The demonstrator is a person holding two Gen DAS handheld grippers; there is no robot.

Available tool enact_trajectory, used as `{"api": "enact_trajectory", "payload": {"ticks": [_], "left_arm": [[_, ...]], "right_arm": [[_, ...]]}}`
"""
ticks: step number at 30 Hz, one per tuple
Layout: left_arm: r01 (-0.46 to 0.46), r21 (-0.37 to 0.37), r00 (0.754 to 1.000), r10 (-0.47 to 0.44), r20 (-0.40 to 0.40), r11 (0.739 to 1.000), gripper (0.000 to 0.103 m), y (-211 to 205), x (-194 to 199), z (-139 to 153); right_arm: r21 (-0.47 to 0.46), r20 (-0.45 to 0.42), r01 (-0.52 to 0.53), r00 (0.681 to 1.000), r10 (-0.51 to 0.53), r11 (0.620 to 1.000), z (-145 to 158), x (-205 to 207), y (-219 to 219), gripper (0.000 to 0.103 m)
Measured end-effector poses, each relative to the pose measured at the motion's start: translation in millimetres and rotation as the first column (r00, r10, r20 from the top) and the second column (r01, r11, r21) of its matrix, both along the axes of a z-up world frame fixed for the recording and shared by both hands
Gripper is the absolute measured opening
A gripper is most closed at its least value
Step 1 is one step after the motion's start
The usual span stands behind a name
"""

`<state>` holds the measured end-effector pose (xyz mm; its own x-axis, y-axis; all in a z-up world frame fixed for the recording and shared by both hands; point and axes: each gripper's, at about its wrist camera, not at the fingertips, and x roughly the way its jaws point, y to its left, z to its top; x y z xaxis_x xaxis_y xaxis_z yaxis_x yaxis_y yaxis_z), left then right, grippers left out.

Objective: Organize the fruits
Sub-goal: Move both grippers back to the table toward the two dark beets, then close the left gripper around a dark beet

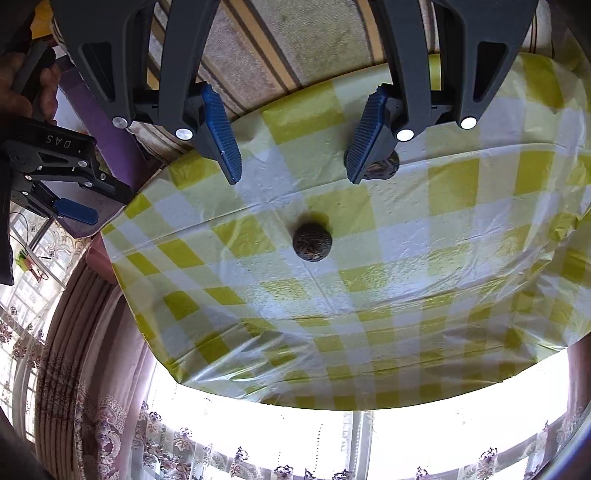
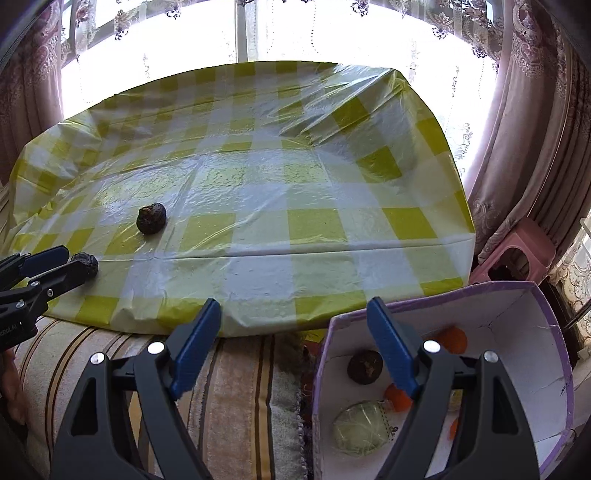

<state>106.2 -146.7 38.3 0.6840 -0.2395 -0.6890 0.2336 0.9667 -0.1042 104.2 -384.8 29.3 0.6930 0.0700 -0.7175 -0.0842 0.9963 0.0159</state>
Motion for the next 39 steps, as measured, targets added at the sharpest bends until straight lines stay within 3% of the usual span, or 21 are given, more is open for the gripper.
{"api": "enact_trajectory", "payload": {"ticks": [9,12,20,25,27,30,37,39], "left_arm": [[-0.070,-0.026,0.994,0.068,-0.080,0.997,0.058,55.5,2.8,-13.7],[-0.057,-0.037,0.993,0.053,-0.106,0.998,0.057,55.8,8.2,-18.1],[-0.012,0.028,0.992,0.015,-0.121,1.000,0.057,38.5,25.7,-21.4],[0.008,0.067,0.990,0.001,-0.138,0.998,0.052,32.2,38.3,-27.1],[0.026,0.069,0.989,-0.016,-0.150,0.997,0.038,30.4,41.6,-30.0],[0.030,0.069,0.989,-0.020,-0.144,0.997,0.038,30.3,41.8,-30.6],[-0.135,0.017,0.985,0.136,-0.109,0.991,0.037,63.8,39.4,-28.5],[-0.171,0.012,0.980,0.172,-0.103,0.985,0.037,70.9,38.8,-28.9]], "right_arm": [[0.054,-0.011,-0.060,0.998,0.061,0.997,-6.0,14.1,39.0,0.081],[0.080,-0.006,-0.068,0.998,0.069,0.994,-5.9,19.9,50.1,0.081],[0.105,-0.004,-0.068,0.998,0.069,0.992,-8.5,38.1,73.8,0.081],[0.109,-0.004,-0.075,0.997,0.076,0.991,-11.4,50.5,88.6,0.081],[0.107,-0.002,-0.090,0.996,0.091,0.990,-11.4,55.6,96.9,0.081],[0.107,0.001,-0.108,0.994,0.109,0.988,-10.8,64.3,108.5,0.081],[0.101,-0.005,-0.133,0.991,0.135,0.986,-14.6,88.6,136.8,0.081],[0.102,-0.013,-0.142,0.990,0.144,0.985,-16.8,96.0,144.4,0.075]]}}
